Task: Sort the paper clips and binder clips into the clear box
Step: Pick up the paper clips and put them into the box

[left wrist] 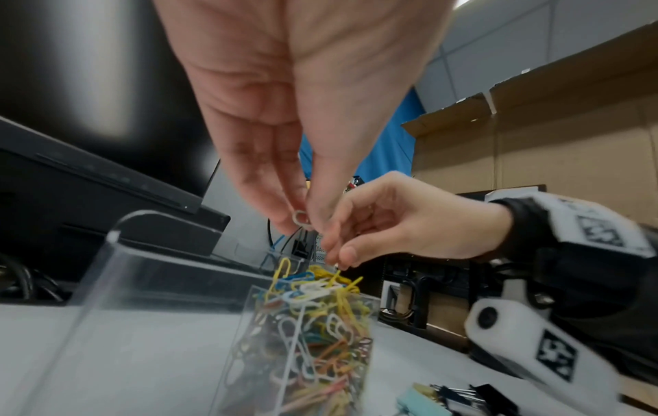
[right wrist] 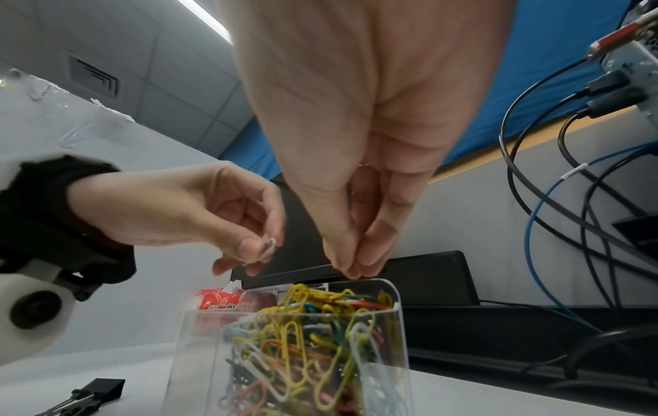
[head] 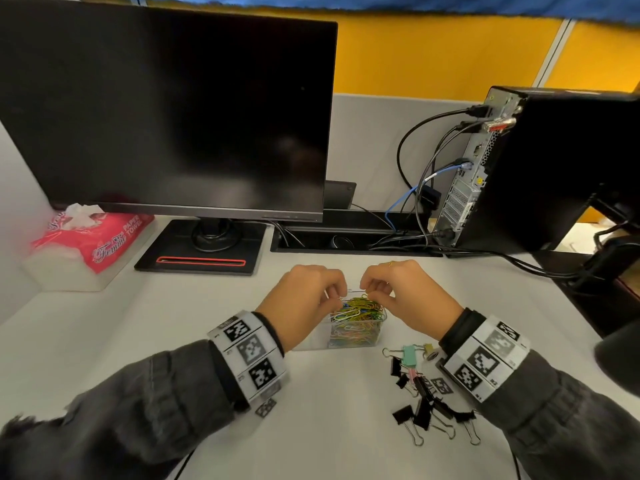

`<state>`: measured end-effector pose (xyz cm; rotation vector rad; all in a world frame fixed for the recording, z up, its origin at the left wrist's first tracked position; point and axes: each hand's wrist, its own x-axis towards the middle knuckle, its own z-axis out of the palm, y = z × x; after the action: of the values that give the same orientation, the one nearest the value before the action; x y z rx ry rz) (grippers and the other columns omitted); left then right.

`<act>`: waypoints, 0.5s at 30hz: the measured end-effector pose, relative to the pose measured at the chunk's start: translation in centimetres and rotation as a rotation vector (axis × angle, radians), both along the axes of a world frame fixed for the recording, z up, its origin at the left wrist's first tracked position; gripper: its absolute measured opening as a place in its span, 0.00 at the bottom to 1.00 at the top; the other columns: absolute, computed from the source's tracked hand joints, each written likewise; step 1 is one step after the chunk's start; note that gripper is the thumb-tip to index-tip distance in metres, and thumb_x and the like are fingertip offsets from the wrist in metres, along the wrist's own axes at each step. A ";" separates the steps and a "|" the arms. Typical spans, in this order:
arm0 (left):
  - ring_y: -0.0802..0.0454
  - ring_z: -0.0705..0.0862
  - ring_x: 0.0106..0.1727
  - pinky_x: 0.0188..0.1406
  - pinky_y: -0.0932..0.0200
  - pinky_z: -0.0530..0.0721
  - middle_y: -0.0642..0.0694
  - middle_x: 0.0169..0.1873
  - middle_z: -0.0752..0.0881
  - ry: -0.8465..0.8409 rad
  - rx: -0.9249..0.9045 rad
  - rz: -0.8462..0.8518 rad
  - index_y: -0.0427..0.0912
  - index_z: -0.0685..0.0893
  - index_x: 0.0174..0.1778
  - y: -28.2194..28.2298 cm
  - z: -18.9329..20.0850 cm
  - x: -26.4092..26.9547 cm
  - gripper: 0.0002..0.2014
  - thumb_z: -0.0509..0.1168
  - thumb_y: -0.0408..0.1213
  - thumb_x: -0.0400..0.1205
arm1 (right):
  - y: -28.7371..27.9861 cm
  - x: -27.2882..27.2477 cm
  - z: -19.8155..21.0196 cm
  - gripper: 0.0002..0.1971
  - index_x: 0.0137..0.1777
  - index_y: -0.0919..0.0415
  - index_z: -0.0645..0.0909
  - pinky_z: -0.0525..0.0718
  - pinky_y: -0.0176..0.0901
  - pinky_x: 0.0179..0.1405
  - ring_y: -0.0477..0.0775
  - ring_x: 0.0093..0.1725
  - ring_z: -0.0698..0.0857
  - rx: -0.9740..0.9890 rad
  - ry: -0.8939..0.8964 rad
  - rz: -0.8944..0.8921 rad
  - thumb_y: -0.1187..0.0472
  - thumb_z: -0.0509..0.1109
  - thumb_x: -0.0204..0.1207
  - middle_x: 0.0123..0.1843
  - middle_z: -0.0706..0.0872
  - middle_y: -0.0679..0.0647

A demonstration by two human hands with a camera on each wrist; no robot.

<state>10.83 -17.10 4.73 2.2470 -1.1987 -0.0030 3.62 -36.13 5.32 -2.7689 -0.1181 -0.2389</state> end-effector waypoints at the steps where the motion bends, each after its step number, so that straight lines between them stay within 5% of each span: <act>1: 0.56 0.83 0.41 0.46 0.56 0.84 0.54 0.40 0.85 -0.015 0.018 0.014 0.50 0.85 0.46 -0.5 0.1 0.2 0.02 0.70 0.39 0.78 | -0.1 -0.1 0.1 0.07 0.51 0.58 0.86 0.78 0.28 0.43 0.45 0.41 0.82 -0.001 -0.010 -0.002 0.67 0.69 0.76 0.44 0.88 0.51; 6: 0.55 0.84 0.46 0.52 0.55 0.84 0.52 0.44 0.87 -0.022 0.080 0.018 0.49 0.87 0.50 -2.4 0.4 0.8 0.05 0.69 0.41 0.79 | -0.8 -0.5 0.5 0.06 0.49 0.55 0.87 0.84 0.35 0.45 0.43 0.40 0.84 0.020 -0.074 -0.025 0.64 0.70 0.76 0.42 0.89 0.48; 15: 0.57 0.85 0.44 0.50 0.61 0.84 0.50 0.46 0.88 0.014 0.022 -0.016 0.45 0.87 0.53 -3.3 0.0 1.3 0.09 0.71 0.39 0.78 | -1.7 -2.5 0.9 0.03 0.46 0.52 0.86 0.83 0.29 0.42 0.40 0.38 0.84 0.058 -0.065 -0.024 0.59 0.73 0.75 0.38 0.87 0.42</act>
<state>12.13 -20.44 4.77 2.2523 -1.2147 -0.0378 1.08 -37.81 6.23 -2.7073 -0.0927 -0.3333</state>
